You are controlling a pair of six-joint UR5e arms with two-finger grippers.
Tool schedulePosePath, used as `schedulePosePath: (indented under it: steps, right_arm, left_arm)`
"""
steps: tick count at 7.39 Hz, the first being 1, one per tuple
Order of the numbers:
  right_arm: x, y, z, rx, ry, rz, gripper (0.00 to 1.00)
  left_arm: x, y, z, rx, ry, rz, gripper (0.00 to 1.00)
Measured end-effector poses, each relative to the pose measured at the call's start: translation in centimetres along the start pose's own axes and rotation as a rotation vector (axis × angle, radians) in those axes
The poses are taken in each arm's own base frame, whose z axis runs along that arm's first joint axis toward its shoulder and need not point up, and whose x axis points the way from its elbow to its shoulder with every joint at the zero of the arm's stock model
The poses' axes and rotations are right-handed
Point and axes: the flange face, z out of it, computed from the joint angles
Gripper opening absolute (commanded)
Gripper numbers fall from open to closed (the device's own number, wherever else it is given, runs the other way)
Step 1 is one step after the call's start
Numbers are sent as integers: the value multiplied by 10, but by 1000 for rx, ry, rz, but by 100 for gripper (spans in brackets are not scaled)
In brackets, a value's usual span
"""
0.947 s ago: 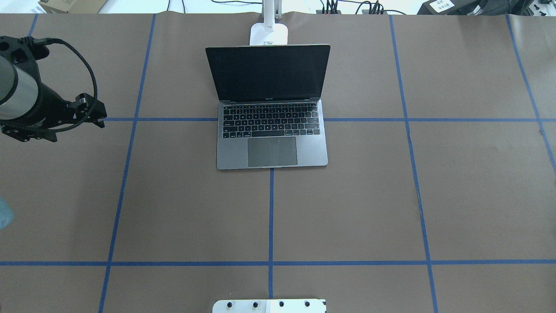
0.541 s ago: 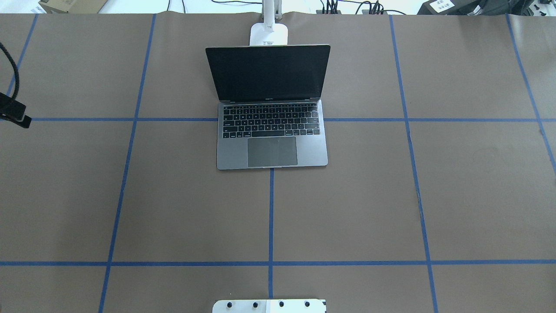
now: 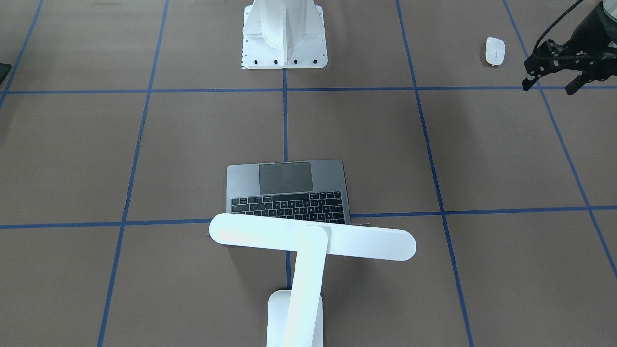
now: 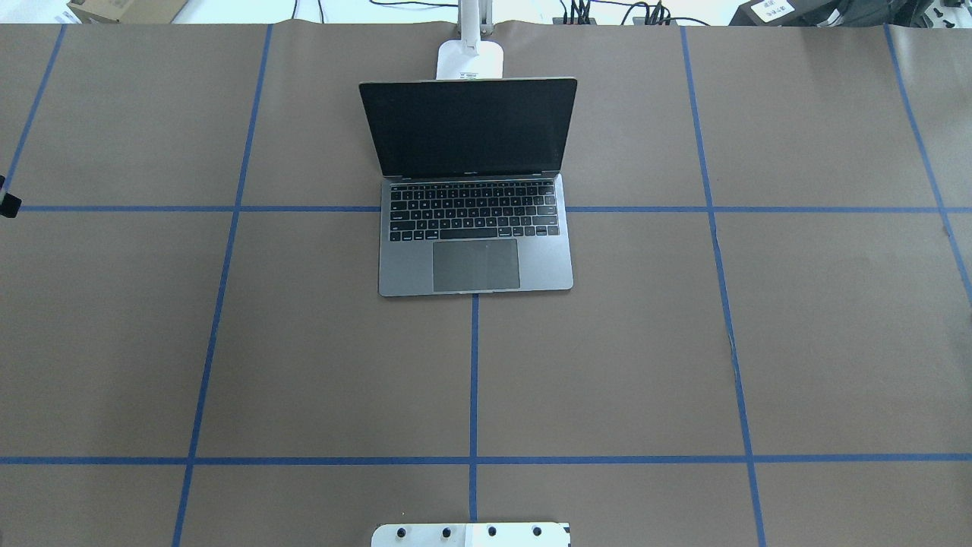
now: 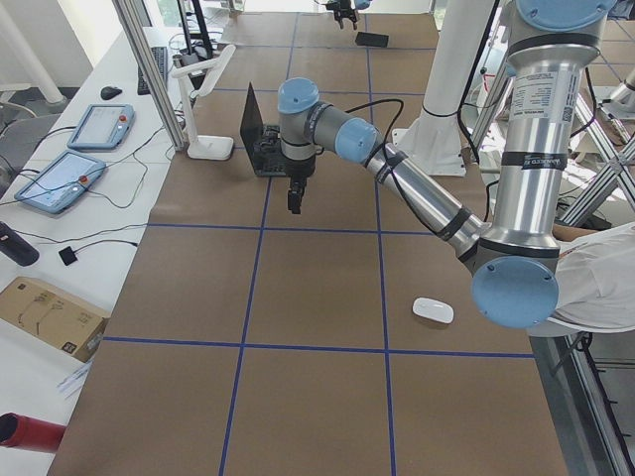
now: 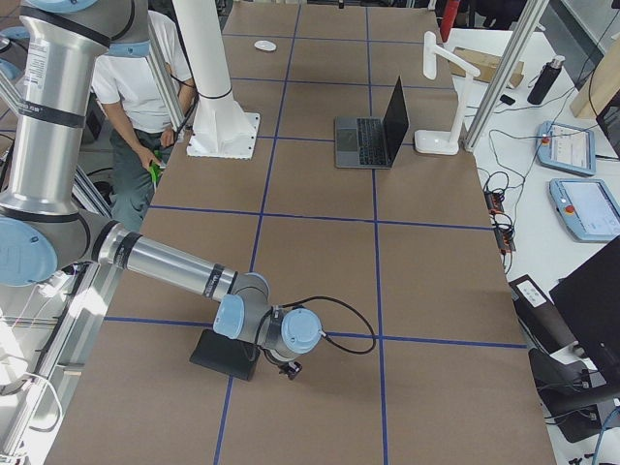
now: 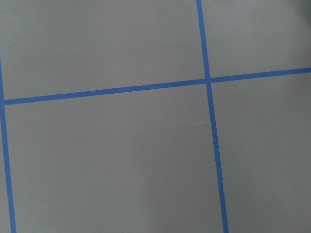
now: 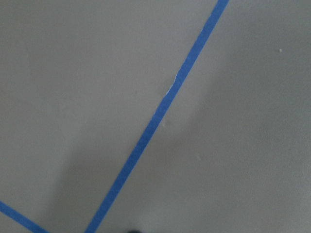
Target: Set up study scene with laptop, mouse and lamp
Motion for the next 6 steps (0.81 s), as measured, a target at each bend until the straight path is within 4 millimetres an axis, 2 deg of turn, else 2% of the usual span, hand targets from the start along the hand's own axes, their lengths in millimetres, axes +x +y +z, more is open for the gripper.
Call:
schedulePosePath:
  steps: [3, 4, 6]
  right_arm:
    - [0, 5, 0, -26, -133, 66, 97]
    - [0, 5, 3, -9, -160, 85, 97]
    - [9, 5, 14, 36, -208, 123, 96]
  left_arm:
    - [0, 0, -1, 2, 0, -6, 100]
    - [-4, 1, -2, 4, -3, -24, 100]
    - [-25, 6, -22, 39, -5, -90, 100]
